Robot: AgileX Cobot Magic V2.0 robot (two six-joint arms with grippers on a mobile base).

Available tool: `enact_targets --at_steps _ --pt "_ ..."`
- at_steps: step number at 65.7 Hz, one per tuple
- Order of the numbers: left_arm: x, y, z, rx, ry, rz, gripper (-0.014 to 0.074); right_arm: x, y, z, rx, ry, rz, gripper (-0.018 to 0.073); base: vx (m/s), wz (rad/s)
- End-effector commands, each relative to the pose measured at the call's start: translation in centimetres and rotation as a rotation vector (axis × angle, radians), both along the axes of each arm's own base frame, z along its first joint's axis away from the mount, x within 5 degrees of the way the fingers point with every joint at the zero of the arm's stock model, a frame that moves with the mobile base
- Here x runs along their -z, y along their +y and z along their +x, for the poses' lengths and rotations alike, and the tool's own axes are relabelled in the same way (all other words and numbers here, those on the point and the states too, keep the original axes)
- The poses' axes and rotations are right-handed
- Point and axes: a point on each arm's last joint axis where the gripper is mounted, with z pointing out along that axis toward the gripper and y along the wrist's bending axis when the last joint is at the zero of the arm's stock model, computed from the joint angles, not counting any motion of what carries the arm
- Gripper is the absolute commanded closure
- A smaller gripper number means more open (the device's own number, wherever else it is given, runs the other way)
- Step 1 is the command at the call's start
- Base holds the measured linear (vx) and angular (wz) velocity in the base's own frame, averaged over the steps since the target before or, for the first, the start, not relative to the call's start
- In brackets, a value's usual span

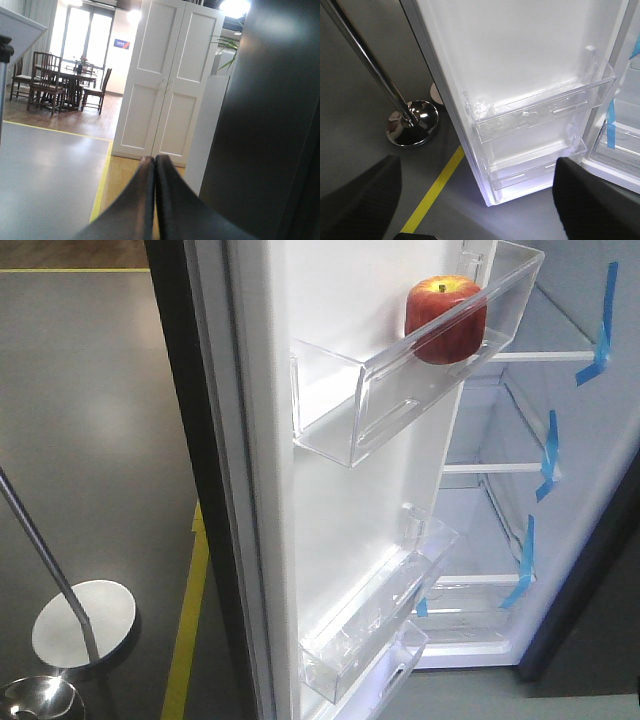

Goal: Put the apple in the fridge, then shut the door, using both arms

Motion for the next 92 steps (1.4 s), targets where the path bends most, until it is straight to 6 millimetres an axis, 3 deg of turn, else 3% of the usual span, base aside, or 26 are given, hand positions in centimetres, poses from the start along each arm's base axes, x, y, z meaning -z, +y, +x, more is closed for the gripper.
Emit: enact_targets --at_steps 1,11,23,34,46,72,92 --pt "-4.7 0.0 0.1 0.005 -0.042 0.019 0.0603 -1.1 0.1 0.3 0.011 -0.057 0.040 -0.0027 0.00 0.00" --pt "-8.6 -0.1 2.7 0.010 0.195 0.112 0.0603 -1.1 0.1 0.3 0.011 -0.057 0.040 -0.0027 0.00 0.00" --pt "-10.7 -0.1 7.4 0.049 0.500 0.206 0.0603 -1.1 0.1 0.3 0.011 -0.057 0.040 -0.0027 0.00 0.00" --pt "-10.5 0.0 12.2 0.087 0.753 0.203 0.0603 -1.1 0.1 0.3 0.011 -0.058 0.040 -0.0027 0.00 0.00" --pt "-9.5 -0.6 17.2 0.184 0.894 0.190 0.0603 -1.1 0.1 0.3 0.011 -0.058 0.040 -0.0027 0.00 0.00" --pt "-7.5 -3.1 26.4 0.525 0.973 0.117 0.0603 -1.1 0.1 0.3 0.011 -0.058 0.040 -0.0027 0.00 0.00" --pt "-6.7 -5.1 30.7 0.766 0.909 -0.037 0.0603 -1.1 0.1 0.3 0.010 -0.056 0.039 -0.0027 0.00 0.00"
